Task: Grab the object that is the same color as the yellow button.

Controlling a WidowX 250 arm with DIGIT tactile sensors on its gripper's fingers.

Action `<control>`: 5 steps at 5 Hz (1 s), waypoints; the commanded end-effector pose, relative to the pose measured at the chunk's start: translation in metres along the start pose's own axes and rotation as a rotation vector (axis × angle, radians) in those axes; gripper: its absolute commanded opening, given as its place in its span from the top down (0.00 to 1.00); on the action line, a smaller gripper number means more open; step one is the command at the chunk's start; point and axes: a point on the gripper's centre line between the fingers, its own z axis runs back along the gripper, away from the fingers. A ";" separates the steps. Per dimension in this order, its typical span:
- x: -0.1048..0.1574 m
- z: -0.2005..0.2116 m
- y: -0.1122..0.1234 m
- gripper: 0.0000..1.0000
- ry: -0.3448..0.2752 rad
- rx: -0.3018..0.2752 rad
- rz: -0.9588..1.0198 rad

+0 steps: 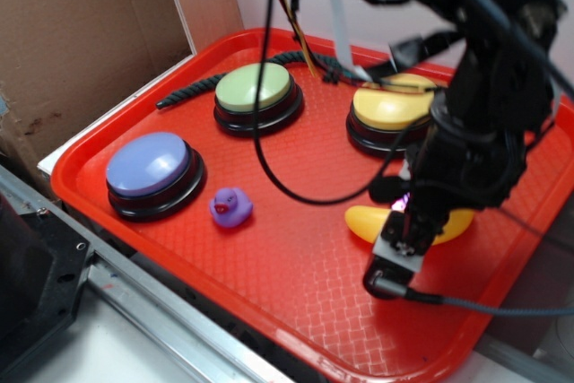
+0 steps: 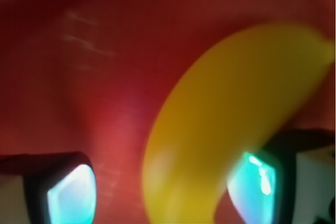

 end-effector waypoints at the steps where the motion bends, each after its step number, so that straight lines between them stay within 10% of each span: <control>1: 0.002 -0.009 -0.009 1.00 -0.032 -0.056 0.037; 3: -0.001 -0.002 -0.010 1.00 -0.028 -0.051 0.056; 4: -0.018 0.044 -0.015 1.00 -0.084 -0.103 0.297; 5: -0.052 0.080 -0.047 1.00 -0.005 -0.159 0.552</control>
